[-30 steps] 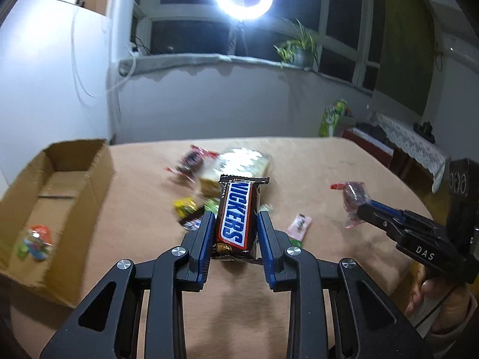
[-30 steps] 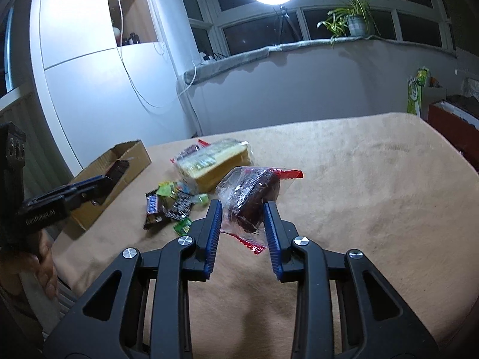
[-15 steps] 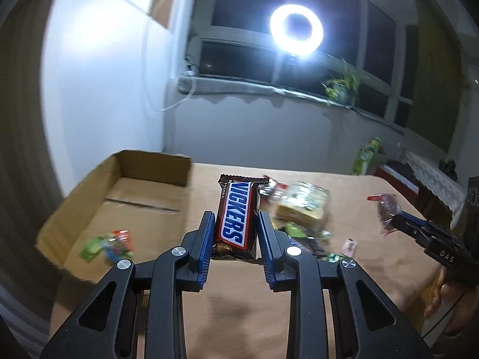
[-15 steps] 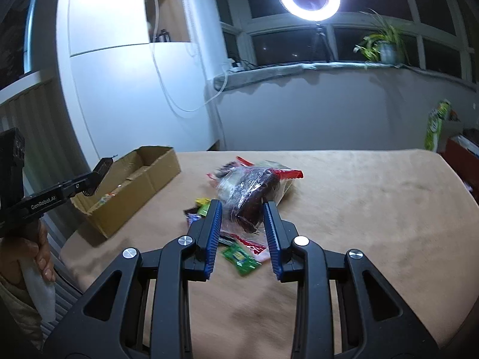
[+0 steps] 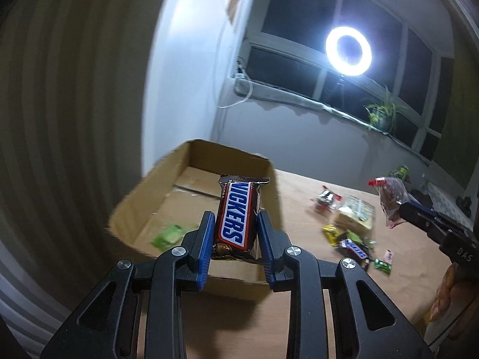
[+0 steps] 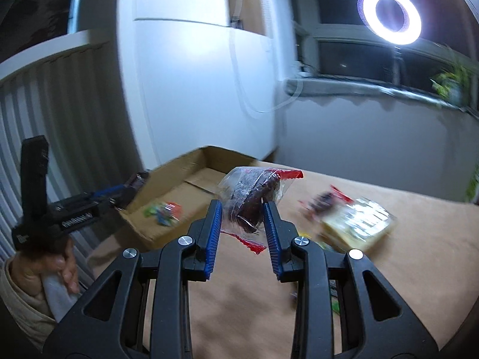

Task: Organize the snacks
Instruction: 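Carry the Snickers bar and cake bag into the box and release both, then grasp another Snickers bar with the left gripper while the right gripper grasps the green candy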

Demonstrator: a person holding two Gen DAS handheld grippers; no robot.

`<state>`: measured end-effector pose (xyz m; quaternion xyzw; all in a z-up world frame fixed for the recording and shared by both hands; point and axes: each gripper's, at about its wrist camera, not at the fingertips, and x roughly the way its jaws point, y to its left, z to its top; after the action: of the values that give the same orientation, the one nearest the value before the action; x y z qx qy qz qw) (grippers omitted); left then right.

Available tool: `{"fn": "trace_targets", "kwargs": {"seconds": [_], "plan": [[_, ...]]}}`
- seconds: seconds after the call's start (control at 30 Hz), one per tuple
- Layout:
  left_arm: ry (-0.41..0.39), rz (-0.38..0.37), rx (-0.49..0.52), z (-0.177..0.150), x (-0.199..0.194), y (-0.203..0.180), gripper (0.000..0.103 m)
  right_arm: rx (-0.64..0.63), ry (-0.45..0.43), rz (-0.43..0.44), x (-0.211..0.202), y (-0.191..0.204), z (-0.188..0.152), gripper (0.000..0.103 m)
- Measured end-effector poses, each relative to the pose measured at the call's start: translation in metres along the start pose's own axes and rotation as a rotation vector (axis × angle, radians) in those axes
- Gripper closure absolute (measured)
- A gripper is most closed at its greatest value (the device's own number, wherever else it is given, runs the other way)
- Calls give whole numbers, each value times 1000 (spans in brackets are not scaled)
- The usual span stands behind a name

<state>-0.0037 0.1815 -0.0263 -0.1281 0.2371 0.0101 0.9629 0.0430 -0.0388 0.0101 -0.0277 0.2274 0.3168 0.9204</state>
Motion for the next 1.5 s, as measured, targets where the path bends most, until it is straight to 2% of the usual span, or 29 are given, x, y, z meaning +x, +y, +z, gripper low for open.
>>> {"fn": "trace_targets", "kwargs": {"seconds": [0.2,0.33,0.43,0.5,0.53,0.57,0.63,0.8,0.87,1.0,1.07,1.27,1.33,1.5], "plan": [[-11,43,-37,7,12,27,76,-64,23,82,45,43,16,73],[-1,36,-40,13,26,35,76,-87,47,132,83,68,24,73],[17,38,-42,14,34,38,75,-120,116,187,119,81,22,72],[25,50,-55,13,36,40,70,-123,128,168,131,80,16,69],[18,56,-64,11,32,41,58,-110,137,159,132,77,11,68],[3,61,-68,10,28,41,44,-95,137,158,130,74,7,64],[-36,83,-75,6,16,41,37,-65,131,140,121,65,-1,60],[-61,85,-99,5,2,44,36,-15,101,99,90,46,-17,56],[-61,84,-104,6,3,43,36,-19,92,88,80,46,-22,55],[-62,72,-108,8,3,36,32,-38,86,64,67,50,-33,46],[-61,68,-106,7,2,31,31,-30,86,71,61,50,-39,45],[-46,42,-46,7,-2,1,29,-13,86,91,37,42,-55,45],[-45,29,-20,7,-3,-13,26,-7,85,88,29,38,-60,45],[-25,-8,45,2,0,-44,26,24,94,67,12,19,-77,44]]}}
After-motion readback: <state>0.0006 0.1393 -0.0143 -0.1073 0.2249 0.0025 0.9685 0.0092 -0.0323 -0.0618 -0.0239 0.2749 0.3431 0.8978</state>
